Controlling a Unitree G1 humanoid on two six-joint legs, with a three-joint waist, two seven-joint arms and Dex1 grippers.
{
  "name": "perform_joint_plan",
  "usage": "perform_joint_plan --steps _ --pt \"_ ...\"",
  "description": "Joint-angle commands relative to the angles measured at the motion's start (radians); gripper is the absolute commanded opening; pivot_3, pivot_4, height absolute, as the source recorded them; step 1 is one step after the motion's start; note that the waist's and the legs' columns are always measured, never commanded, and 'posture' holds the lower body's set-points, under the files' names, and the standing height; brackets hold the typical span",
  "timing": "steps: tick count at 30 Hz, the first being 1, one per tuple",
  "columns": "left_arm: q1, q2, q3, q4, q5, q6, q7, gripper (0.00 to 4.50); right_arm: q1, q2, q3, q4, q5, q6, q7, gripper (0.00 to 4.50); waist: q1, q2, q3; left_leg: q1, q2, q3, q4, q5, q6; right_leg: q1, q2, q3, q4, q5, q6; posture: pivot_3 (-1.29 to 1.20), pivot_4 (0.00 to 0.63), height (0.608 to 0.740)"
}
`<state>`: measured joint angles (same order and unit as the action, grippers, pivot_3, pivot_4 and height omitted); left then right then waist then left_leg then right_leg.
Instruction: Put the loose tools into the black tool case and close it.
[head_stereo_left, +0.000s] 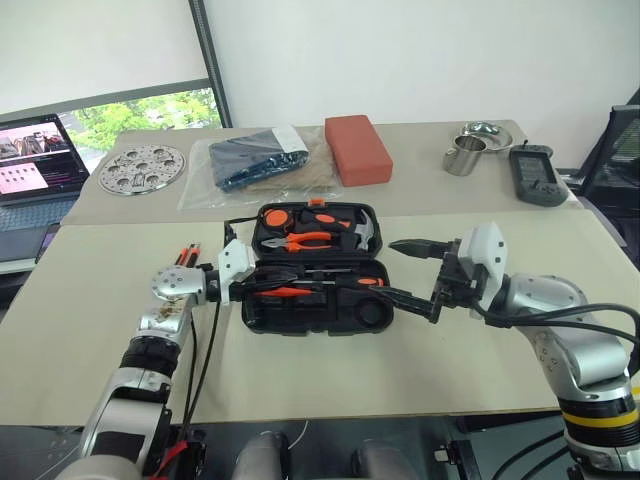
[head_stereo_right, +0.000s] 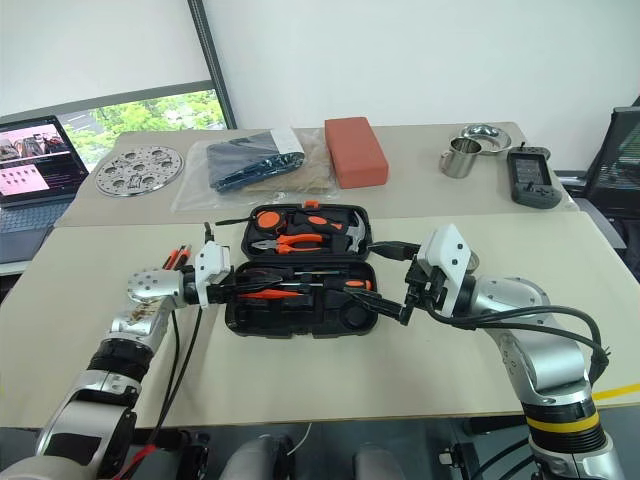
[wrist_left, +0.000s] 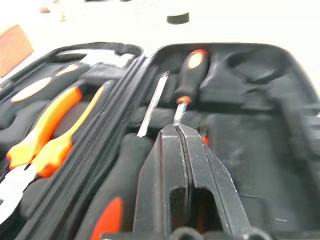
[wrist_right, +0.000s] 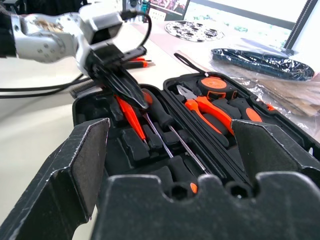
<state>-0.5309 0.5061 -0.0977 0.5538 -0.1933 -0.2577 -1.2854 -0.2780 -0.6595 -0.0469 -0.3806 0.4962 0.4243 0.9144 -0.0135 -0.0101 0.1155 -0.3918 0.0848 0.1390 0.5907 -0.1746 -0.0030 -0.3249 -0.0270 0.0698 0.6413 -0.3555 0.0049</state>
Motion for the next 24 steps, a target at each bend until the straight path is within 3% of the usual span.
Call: perform_joint_plan --steps 1,13,21,24 --pt "0.003 0.011 -0.017 0.038 0.037 -0.071 -0.008 0.04 -0.02 0.0 -0.012 -0.009 0.016 -0.013 0.006 4.5 0.001 0.0 0.0 0.0 0.0 0.0 0.0 0.0 0.0 0.0 0.0 0.0 0.0 0.0 0.0 0.0 0.15 0.74" --pt "-0.081 -0.005 -0.056 0.329 0.174 -0.283 0.103 0.04 -0.019 -0.007 -0.022 -0.015 0.016 -0.014 0.007 4.5 0.001 0.002 -0.001 0.004 0.0 -0.001 0.0 -0.001 0.001 0.004 -0.001 0.0 0.0 0.0 0.0 0.0 0.15 0.74" --pt "-0.074 -0.034 -0.083 0.36 0.195 -0.333 0.112 0.04 -0.015 -0.01 -0.028 -0.018 0.016 -0.013 0.004 4.5 0.003 0.003 -0.002 0.003 0.0 0.0 0.0 -0.001 0.002 0.004 -0.002 0.0 0.0 0.0 0.0 0.0 0.15 0.74" --pt "-0.089 -0.067 -0.035 0.331 0.132 -0.278 0.136 0.04 -0.012 -0.011 -0.03 -0.02 0.018 -0.011 0.004 4.5 0.009 0.003 -0.002 0.003 -0.001 0.0 0.0 -0.001 0.002 0.005 -0.003 -0.001 0.0 0.0 0.0 0.0 0.15 0.74"
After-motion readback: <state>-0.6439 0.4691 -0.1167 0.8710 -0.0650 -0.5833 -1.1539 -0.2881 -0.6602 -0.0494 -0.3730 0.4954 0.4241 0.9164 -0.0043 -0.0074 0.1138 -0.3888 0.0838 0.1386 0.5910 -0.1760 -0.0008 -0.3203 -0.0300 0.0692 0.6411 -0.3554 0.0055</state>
